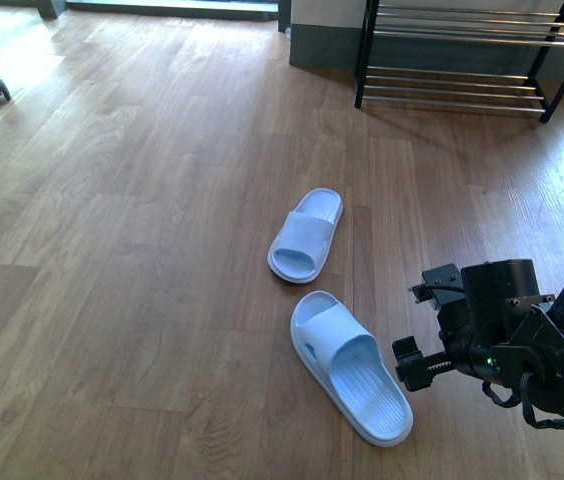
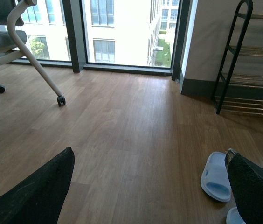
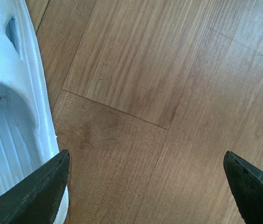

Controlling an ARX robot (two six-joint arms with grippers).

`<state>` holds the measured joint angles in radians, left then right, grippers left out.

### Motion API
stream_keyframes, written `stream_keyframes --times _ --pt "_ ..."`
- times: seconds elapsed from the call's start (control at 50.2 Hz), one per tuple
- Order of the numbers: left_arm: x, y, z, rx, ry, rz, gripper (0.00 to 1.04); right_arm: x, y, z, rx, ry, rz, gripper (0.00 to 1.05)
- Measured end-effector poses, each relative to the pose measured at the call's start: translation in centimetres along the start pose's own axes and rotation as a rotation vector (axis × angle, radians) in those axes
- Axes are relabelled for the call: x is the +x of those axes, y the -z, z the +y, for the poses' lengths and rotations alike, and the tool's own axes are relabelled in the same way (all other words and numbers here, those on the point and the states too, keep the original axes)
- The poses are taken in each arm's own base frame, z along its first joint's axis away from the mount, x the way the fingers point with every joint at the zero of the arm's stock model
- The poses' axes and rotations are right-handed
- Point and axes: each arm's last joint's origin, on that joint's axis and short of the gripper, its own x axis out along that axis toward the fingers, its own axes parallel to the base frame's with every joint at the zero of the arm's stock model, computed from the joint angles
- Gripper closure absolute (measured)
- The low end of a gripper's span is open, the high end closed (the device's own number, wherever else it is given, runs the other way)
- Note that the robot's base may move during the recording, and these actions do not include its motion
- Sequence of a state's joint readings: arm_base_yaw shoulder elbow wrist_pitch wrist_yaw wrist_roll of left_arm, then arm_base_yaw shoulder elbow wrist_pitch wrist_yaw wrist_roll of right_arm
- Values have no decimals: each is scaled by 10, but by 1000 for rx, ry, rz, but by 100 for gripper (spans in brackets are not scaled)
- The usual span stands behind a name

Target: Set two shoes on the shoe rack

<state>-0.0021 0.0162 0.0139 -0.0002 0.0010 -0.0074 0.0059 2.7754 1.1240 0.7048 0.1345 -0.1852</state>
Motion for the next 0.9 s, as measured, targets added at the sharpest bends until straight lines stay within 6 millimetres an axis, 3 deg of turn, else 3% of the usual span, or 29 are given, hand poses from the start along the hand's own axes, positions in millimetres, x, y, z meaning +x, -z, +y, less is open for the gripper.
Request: stream_keyframes --times 0.438,0.896 --pt "0 0 0 0 -2 1 9 17 -7 14 -16 -44 -35 9" --pt "0 0 0 0 -1 1 9 30 29 -4 -93 -65 -38 9"
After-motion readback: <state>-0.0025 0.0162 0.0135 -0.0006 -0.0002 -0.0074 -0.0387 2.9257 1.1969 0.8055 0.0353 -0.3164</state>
